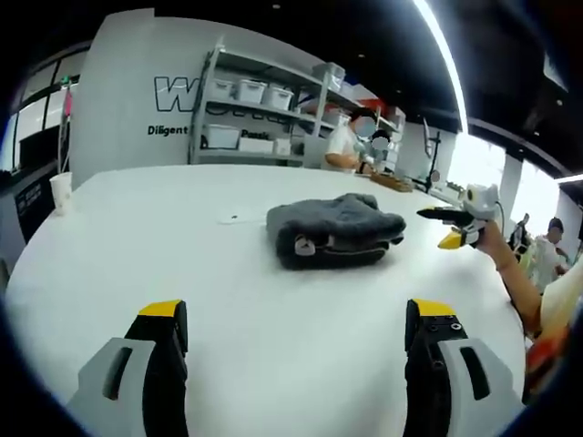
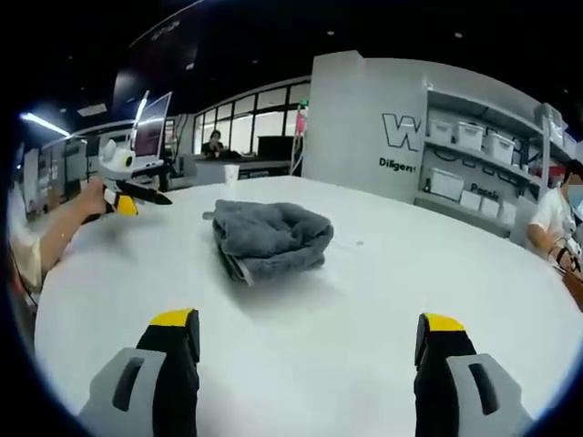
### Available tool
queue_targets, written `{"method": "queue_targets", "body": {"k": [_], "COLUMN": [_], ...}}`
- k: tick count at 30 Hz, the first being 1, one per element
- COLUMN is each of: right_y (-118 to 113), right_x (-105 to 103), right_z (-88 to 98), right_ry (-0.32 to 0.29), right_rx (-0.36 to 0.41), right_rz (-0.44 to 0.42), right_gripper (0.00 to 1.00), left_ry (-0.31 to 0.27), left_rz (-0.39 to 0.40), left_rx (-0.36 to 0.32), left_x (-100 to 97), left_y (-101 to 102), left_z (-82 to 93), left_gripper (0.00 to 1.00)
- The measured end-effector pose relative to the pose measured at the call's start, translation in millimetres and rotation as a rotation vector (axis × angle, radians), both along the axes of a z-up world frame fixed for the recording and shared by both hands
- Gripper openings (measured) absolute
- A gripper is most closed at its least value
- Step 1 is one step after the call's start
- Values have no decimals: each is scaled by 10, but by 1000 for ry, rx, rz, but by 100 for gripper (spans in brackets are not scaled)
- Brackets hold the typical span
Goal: Open the folded towel by lifting each exposed corner and separating the folded layers until the towel lies flat within the target outline without major curled edges
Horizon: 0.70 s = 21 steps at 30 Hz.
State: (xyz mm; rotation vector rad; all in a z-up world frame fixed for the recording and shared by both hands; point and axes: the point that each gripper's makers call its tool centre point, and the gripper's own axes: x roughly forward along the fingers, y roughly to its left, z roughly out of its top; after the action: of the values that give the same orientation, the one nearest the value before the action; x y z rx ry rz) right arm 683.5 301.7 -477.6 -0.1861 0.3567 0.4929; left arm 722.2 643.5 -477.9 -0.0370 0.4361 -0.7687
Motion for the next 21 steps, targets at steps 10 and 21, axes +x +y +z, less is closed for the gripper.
{"method": "queue_targets", "body": {"k": [10, 21], "right_y": [50, 35], "right_x": [-4, 6], "right_z": [-6, -15], "right_ry": [3, 2], "right_rx": [-25, -33], "right_rz": [19, 13], "right_gripper": [99, 99], "left_ry": [-13, -10], "left_rz": [-10, -18], "left_rx": [-5, -8], "left_x": [-27, -29], "left_y": [-30, -39], "left_z": [52, 59], "left_gripper": [97, 97]}}
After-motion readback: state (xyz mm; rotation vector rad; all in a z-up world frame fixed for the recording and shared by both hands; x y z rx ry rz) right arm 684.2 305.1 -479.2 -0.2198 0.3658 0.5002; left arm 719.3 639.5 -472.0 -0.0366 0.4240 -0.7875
